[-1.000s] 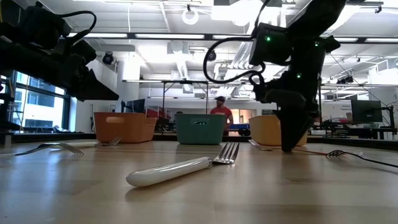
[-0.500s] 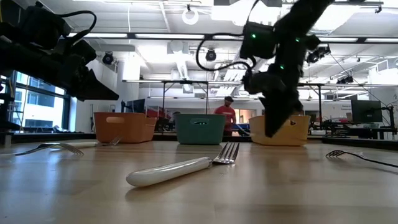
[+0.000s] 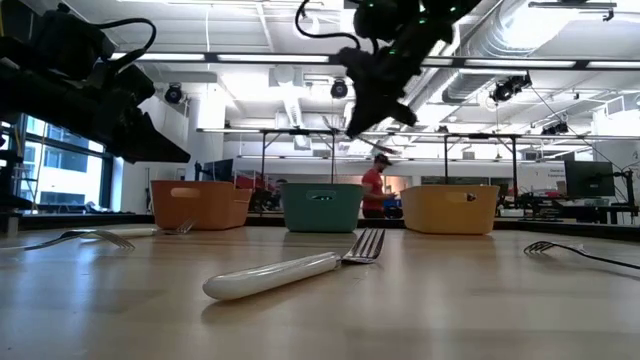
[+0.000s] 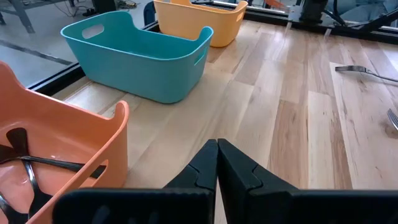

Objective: Sort silverware by color (type)
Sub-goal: Put the top orange fork into the green bin, then put the top white fork into the yellow bin

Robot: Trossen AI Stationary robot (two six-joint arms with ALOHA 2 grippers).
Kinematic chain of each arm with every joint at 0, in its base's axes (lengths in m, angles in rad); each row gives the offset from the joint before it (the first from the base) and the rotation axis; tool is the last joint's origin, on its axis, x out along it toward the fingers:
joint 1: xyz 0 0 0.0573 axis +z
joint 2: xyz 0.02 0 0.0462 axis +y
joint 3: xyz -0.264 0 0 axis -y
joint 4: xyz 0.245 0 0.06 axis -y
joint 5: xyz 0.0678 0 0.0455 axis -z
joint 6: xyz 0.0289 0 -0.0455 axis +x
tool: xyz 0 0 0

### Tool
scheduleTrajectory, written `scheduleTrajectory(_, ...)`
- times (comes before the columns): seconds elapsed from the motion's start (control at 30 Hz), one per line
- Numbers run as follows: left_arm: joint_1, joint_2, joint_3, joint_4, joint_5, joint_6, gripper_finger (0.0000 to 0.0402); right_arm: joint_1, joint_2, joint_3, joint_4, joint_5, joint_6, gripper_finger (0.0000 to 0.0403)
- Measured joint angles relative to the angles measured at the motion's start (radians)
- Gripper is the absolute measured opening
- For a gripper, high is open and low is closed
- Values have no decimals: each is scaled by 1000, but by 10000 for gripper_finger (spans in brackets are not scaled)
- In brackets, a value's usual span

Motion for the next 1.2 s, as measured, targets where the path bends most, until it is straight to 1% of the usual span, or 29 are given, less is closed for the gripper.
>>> scheduleTrajectory(0.1,0,0,0,0,0,-17,0,-72,58,76,65,-4,-13,0)
scheduleTrajectory(0.27,0,0,0,-3,0,-42,0,-170,246,224,133,-103,-17,0)
scheduleTrajectory(0.4,0,0,0,-8,0,-45,0,-211,391,353,112,-142,-20,0)
scheduleTrajectory(0.57,0,0,0,-16,2,-53,0,-240,517,431,56,-167,-25,0)
scheduleTrajectory(0.77,0,0,0,-17,4,-52,0,-244,552,435,26,-167,-46,8)
scheduleTrajectory(0.87,0,0,0,-17,4,-53,0,-238,545,436,23,-168,-71,30)
scheduleTrajectory(0.97,0,0,0,-17,5,-53,0,-237,537,436,11,-169,-118,65)
scheduleTrajectory(1.1,0,0,0,-10,6,-72,0,-234,511,436,-35,-189,-226,102)
scheduleTrajectory(1.17,0,0,0,-18,16,-88,0,-224,483,436,-89,-173,-324,101)
scheduleTrajectory(1.2,0,0,0,-24,25,-103,0,-213,463,428,-110,-141,-367,95)
